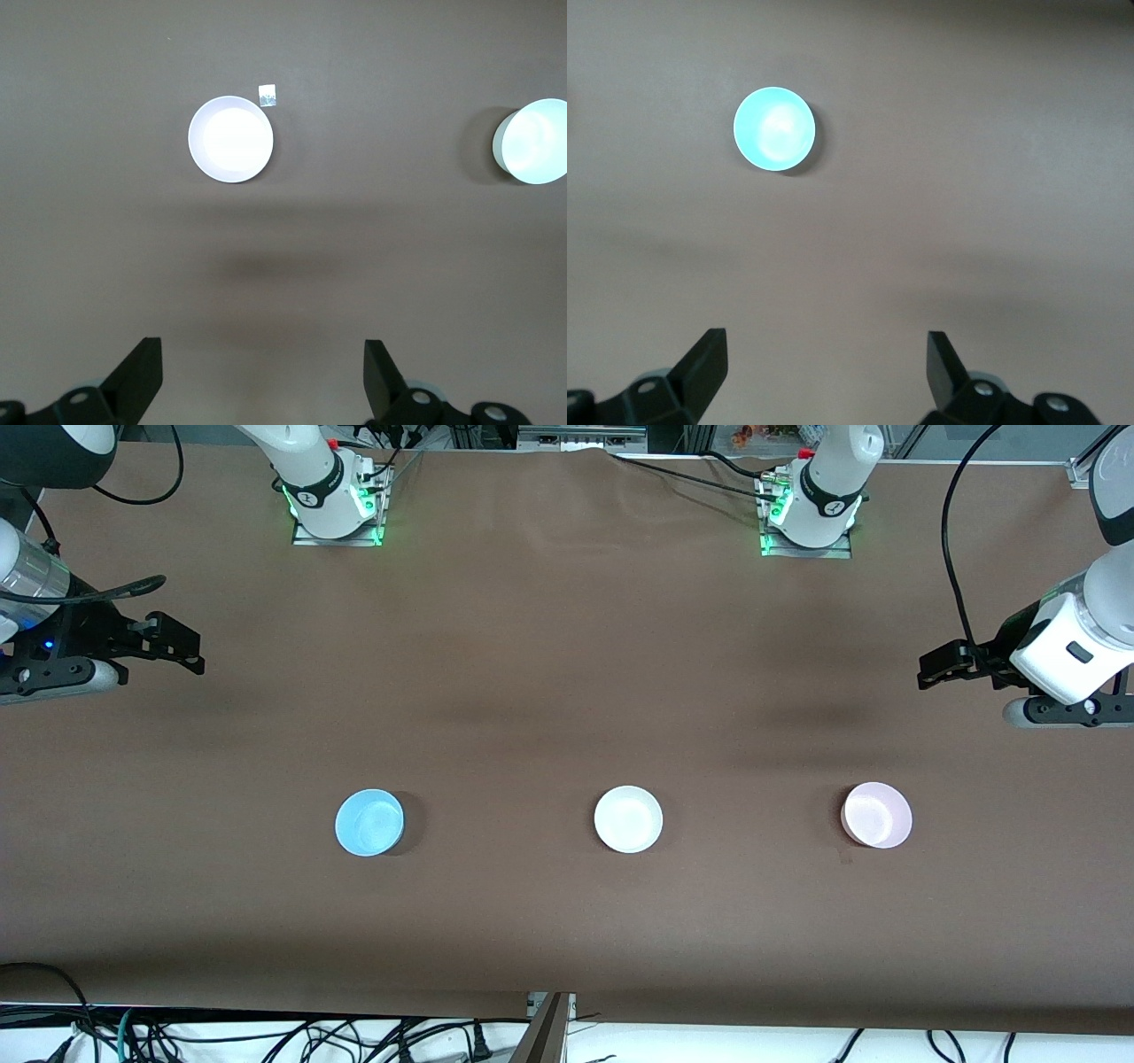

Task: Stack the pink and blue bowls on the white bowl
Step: 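Move the left gripper from rest toward the pink bowl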

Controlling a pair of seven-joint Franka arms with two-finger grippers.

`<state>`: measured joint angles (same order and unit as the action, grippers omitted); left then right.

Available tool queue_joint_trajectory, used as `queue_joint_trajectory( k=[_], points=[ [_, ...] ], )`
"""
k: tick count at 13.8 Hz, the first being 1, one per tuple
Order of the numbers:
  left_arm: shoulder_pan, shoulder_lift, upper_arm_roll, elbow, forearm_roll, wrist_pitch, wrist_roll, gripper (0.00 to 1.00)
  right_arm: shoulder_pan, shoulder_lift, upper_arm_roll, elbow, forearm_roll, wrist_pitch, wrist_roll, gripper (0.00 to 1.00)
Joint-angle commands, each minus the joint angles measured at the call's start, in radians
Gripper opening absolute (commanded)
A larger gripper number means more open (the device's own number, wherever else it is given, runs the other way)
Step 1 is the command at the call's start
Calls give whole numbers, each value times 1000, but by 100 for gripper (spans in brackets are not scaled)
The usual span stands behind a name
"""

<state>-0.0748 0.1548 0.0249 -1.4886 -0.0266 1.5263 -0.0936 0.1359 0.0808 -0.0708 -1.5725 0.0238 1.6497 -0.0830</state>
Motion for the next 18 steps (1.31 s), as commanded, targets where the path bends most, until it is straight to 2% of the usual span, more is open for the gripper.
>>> queue_joint_trajectory(
  k=[1, 6, 10, 12, 16, 18],
  points=[
    [13, 23, -16, 42, 24, -25, -9, 100, 4, -23, 2, -14, 1, -13, 14, 99],
    [13, 32, -13, 42, 22, -23, -9, 100, 5, -23, 11, -14, 1, -13, 14, 99],
    [62, 127, -2, 42, 13, 4, 3, 100, 5, -23, 13, -14, 1, -13, 14, 99],
    [107, 167, -3, 19, -21, 111, 11, 100, 5, -23, 13, -14, 1, -13, 14, 99],
    [112, 270, -3, -9, -19, 247, 15, 100, 4, -23, 11, -12, 1, -18, 14, 99],
    [136, 339, -2, -9, -26, 319, 121, 100, 5, -23, 13, -12, 1, -18, 14, 99]
  ],
)
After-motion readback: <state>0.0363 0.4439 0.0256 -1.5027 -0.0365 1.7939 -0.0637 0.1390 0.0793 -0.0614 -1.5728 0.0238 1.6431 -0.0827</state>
